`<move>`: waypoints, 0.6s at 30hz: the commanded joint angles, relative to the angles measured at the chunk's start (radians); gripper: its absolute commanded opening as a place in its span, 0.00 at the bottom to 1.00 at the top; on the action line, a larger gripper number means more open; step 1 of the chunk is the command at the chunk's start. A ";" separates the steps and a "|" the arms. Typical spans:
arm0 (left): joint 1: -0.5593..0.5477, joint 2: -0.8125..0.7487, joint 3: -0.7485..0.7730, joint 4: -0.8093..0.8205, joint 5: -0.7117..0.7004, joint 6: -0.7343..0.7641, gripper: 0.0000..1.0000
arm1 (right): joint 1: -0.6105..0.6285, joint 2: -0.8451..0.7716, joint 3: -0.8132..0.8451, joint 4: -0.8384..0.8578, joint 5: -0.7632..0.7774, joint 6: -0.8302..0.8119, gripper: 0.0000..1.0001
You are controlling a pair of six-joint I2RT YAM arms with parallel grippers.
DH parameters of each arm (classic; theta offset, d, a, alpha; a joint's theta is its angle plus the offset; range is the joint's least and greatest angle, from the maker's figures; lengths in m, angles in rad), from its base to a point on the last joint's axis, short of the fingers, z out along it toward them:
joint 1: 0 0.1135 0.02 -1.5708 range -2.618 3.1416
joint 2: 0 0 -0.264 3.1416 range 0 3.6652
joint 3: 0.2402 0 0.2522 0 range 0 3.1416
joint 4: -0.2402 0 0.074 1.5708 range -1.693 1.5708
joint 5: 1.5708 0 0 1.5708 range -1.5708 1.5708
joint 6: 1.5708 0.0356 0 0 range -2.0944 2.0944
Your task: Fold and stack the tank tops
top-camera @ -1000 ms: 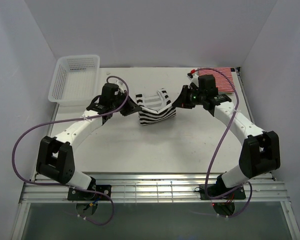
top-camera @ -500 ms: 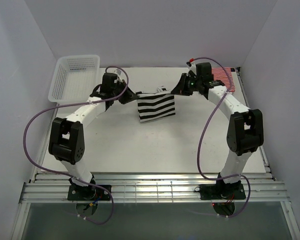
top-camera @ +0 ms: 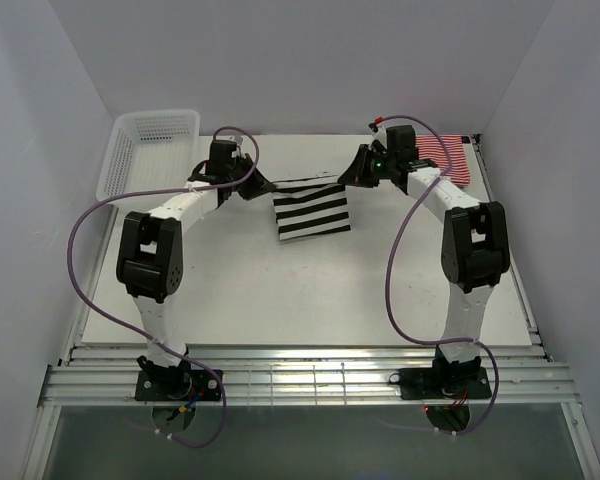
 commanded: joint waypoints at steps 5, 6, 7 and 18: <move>0.013 0.089 0.102 0.033 0.021 0.022 0.00 | -0.011 0.089 0.079 0.101 -0.025 0.017 0.08; 0.014 0.098 0.105 0.042 0.020 0.021 0.00 | -0.010 0.106 0.081 0.107 -0.023 0.022 0.08; 0.016 0.106 0.109 0.041 0.010 0.019 0.00 | -0.010 0.115 0.084 0.128 -0.023 0.026 0.08; 0.039 0.316 0.368 -0.098 0.052 0.074 0.73 | -0.014 0.232 0.167 0.239 -0.100 0.039 0.49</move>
